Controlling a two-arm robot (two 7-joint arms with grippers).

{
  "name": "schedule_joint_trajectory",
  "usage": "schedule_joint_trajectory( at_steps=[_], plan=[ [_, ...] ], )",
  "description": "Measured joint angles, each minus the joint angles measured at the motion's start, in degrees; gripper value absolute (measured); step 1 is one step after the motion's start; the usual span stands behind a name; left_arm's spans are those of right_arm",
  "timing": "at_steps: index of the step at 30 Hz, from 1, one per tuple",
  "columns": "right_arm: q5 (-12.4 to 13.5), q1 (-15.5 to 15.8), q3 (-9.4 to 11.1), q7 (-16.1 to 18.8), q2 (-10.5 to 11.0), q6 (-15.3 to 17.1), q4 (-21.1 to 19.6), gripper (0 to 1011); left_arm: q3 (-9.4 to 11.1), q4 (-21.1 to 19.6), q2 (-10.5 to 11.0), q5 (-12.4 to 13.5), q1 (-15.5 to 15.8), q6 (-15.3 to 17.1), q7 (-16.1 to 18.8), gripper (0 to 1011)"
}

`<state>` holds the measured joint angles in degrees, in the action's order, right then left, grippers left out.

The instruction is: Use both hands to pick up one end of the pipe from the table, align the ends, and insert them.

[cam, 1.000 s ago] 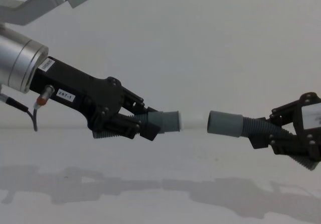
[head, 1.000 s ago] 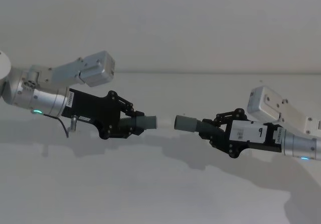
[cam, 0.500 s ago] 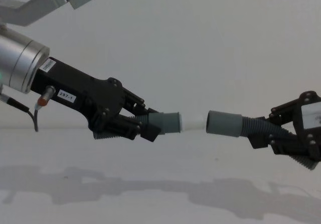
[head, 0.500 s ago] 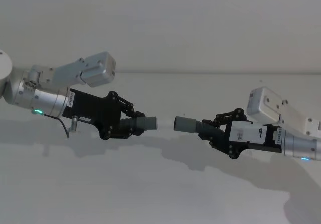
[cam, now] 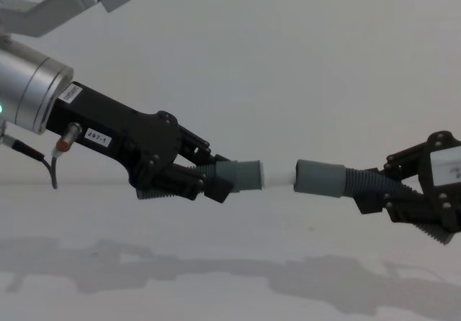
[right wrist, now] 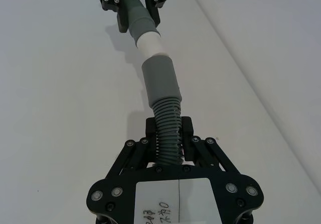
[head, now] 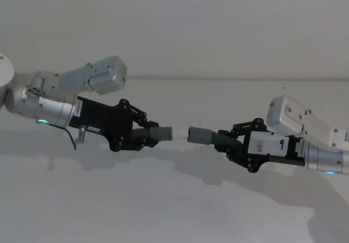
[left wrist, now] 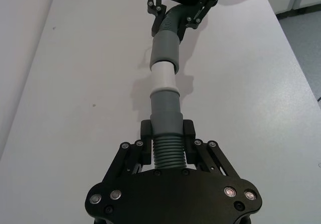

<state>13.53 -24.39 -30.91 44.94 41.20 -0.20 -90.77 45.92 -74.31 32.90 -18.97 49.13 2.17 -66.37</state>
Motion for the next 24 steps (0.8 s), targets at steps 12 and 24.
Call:
schedule_joint_trajectory(
  at_steps=[12,24],
  plan=[
    [0.44,-0.34,-0.45,-0.34,0.12,-0.16,0.1,274,0.8,0.24,-0.27,-0.32,0.34,-0.12,-0.23,351],
    [0.88,-0.68,-0.89,-0.47,0.35,-0.34,0.2,274,1.53,0.32,-0.38,-0.45,0.67,-0.04,-0.18,351]
  ],
)
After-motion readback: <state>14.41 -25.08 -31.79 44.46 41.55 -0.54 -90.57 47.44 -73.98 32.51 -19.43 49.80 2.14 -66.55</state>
